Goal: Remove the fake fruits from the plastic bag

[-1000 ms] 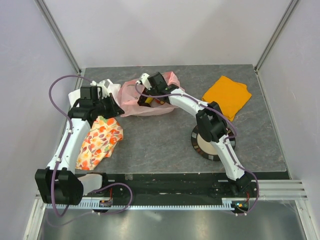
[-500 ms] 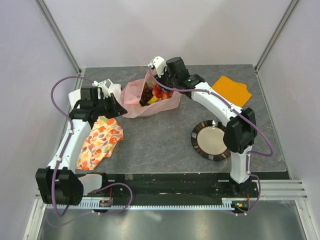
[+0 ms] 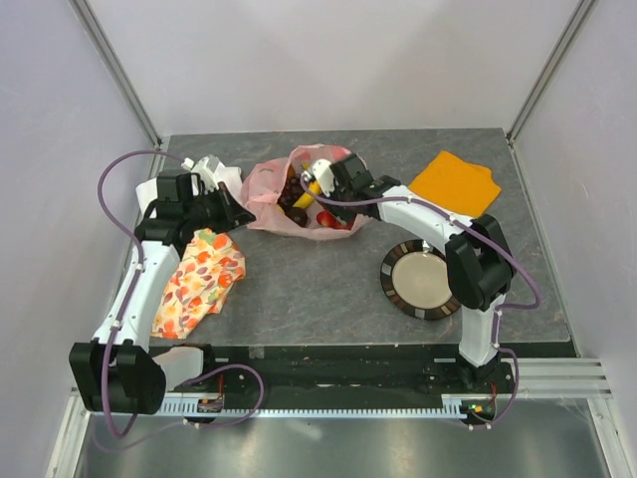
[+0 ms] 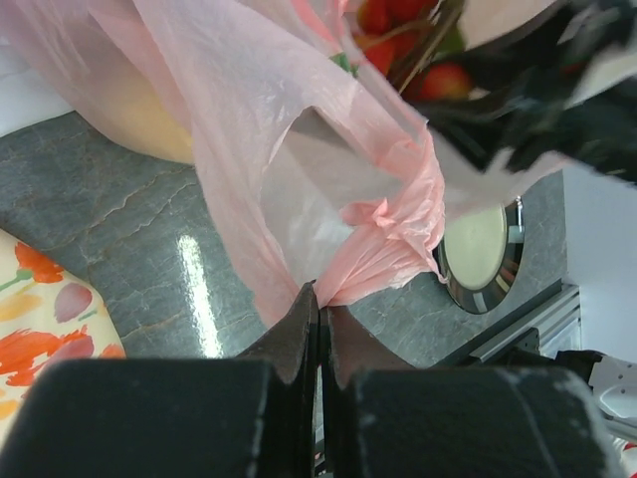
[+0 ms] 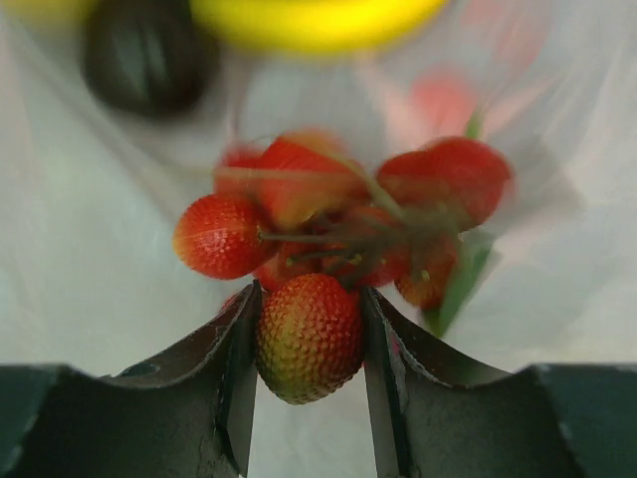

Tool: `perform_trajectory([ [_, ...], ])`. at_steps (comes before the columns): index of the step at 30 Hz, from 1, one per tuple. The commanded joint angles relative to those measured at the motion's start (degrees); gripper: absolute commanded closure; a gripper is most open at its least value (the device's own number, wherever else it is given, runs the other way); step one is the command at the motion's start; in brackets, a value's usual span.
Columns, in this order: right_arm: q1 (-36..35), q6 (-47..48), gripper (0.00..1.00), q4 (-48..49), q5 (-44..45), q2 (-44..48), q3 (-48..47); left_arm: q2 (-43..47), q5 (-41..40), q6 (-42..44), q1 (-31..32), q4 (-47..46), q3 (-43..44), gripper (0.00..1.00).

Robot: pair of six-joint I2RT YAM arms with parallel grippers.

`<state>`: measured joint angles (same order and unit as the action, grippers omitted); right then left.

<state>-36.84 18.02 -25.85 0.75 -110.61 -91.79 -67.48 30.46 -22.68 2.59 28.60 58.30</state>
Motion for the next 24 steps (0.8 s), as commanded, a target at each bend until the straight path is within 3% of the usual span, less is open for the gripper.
perform_trajectory([
  [1, -0.3, 1.7, 0.98, -6.7, 3.3, 5.2, 5.3, 3.5, -0.4, -0.1, -0.3, 1.0, -0.1, 0.98],
  [4, -1.7, 2.6, 0.8, -13.3, 2.6, 5.3, 5.7, 4.8, -0.7, 0.3, -0.3, 3.6, -0.7, 0.98],
  [5, -1.9, 3.2, 0.63, -14.3, 3.0, 5.0, 5.0, 5.1, -1.0, 0.3, -0.3, 3.9, -0.8, 0.98],
  [7, -1.8, 3.1, 0.52, -14.4, 3.9, 4.9, 2.2, 5.5, -2.0, 0.6, -0.4, 4.0, -1.4, 0.98],
  [10, -1.6, 2.2, 0.45, -13.4, 0.3, 3.6, -6.3, 5.0, -2.9, 0.6, -0.5, 2.8, -1.9, 0.98],
  [14, -1.6, -0.7, 0.46, -11.5, -8.2, -1.2, -15.1, 3.2, -1.4, 0.5, -0.5, 1.7, -1.3, 0.98],
  [24, -1.3, -13.2, 0.5, -9.4, -1.7, -18.3, -28.5, 3.0, 0.4, 1.8, -0.5, 1.9, -0.9, 0.98],
])
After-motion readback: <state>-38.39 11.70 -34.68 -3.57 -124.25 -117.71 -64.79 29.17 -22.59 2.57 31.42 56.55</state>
